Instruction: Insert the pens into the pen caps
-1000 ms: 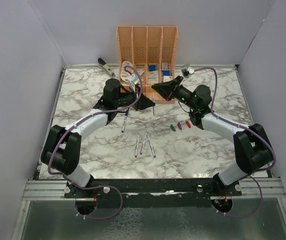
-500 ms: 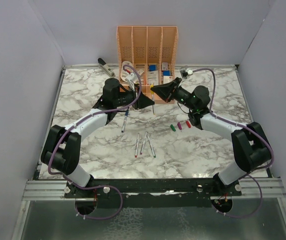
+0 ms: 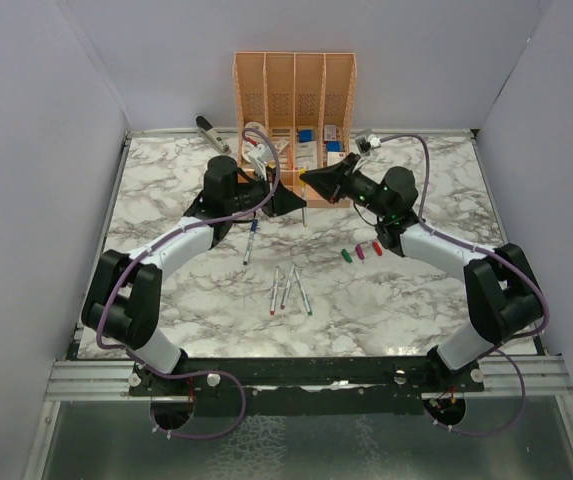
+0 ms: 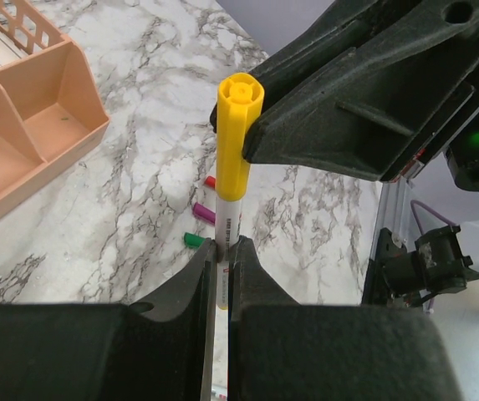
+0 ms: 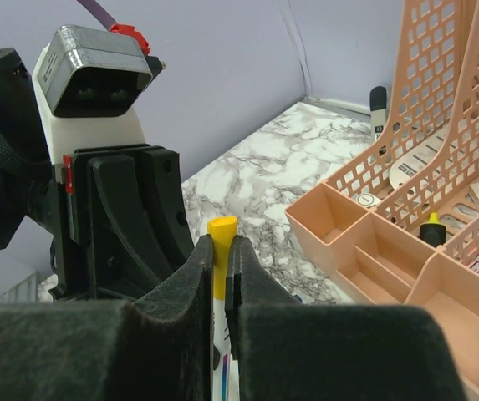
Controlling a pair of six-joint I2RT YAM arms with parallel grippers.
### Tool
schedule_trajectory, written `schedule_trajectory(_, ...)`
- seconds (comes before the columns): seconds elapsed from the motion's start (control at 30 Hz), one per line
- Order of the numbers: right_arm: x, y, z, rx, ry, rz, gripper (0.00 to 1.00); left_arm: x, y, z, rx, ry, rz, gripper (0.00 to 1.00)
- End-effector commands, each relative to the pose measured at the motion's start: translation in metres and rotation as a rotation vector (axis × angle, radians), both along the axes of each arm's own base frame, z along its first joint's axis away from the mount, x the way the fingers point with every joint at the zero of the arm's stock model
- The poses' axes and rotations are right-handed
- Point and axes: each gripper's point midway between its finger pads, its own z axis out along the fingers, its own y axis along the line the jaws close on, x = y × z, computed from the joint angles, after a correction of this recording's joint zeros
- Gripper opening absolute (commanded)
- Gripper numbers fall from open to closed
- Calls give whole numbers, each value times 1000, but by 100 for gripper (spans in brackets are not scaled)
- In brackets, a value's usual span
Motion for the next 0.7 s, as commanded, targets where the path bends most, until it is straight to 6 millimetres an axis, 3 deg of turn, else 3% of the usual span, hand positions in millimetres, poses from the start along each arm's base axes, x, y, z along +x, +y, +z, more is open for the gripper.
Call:
schedule_trajectory(0.0,-28,18,-77,-199,187,120,1,49,31,93,-115,-277,213,0)
schedule_trajectory(0.23,-36,29,-105,-285,240,137,1,58,36,105,-134,-305,238,0)
schedule_trajectory(0.4,-32,30,-114,-287,278,105,1,56,35,98,-133,-283,217,0)
schedule_trajectory(0.53,-19,31,-101,-264,261,59,2,50,32,66,-93,-185,178,0)
schedule_trajectory(0.6,-12,33,-90,-249,240,41,16,46,32,42,-55,-115,164,0)
schedule_trajectory(0.67,-5,33,-74,-224,203,16,23,41,33,17,-13,-39,154,0)
